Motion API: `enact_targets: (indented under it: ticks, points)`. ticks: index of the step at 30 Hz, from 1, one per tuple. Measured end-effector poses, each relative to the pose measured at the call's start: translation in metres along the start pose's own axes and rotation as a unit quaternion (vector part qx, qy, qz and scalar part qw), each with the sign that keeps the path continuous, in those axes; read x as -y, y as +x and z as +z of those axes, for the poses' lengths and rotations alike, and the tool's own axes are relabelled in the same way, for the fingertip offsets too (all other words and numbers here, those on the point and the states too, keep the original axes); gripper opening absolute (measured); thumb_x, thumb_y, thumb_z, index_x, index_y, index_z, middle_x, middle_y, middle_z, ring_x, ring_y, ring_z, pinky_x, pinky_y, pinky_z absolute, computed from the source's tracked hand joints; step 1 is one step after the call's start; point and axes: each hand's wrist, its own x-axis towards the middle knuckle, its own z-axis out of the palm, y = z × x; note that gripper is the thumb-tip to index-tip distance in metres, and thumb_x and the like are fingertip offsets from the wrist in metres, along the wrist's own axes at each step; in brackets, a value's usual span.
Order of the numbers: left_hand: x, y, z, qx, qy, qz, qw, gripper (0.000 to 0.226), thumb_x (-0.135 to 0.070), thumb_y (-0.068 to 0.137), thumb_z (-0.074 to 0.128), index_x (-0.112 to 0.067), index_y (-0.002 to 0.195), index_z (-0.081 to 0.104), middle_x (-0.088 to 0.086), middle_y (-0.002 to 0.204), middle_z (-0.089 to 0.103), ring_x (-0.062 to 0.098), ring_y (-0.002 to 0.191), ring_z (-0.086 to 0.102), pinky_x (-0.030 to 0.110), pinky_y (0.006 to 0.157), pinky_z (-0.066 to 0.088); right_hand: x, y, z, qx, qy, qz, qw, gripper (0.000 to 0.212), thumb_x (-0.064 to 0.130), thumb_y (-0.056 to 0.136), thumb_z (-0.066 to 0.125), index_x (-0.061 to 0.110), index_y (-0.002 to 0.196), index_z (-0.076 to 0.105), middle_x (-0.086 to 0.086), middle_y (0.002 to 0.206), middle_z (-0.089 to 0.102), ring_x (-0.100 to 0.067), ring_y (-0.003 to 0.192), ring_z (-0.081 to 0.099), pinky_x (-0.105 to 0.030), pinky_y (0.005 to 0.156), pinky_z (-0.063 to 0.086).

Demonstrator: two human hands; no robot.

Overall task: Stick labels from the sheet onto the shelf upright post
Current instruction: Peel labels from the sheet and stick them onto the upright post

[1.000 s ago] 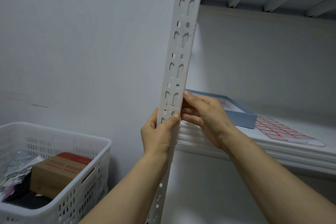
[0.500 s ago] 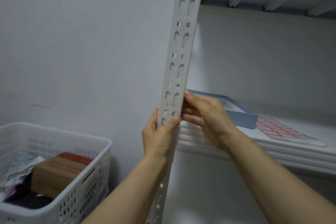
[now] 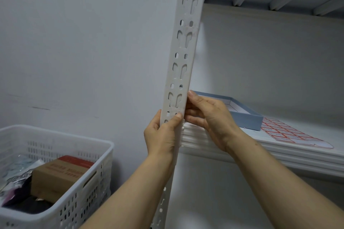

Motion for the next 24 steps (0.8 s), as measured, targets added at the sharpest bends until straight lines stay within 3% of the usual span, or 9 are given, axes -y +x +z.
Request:
enact_targets:
  ticks: [11,24]
  points:
    - [0.0009,0.0001,-0.0057,0.037,0.005,-0.002,0.999,0.021,-0.003,0.083,0.065,-0.007,0.103,0.069,0.006,0.088,0.073,0.001,0.065,0.066,0.012,0.058,0.052,-0.0003,-0.0004,-0.0005,0.004,0.006,-0.002,1.0,0.038,0.033,0.092,0.054,0.0,0.105,0.068,-0.01,0.096,0.074,-0.017,0.089,0.071,-0.026,0.08,0.057]
    - [-0.0014,-0.0018,0.0017,-0.002,0.025,0.0,1.0,0.014,-0.004,0.084,0.063,-0.013,0.092,0.07,-0.004,0.074,0.069,-0.006,0.053,0.061,0.008,0.05,0.048,-0.0005,0.0007,-0.0015,0.004,0.004,-0.006,1.0,0.039,0.035,0.092,0.054,0.002,0.106,0.068,-0.009,0.096,0.074,-0.016,0.089,0.071,-0.028,0.081,0.056]
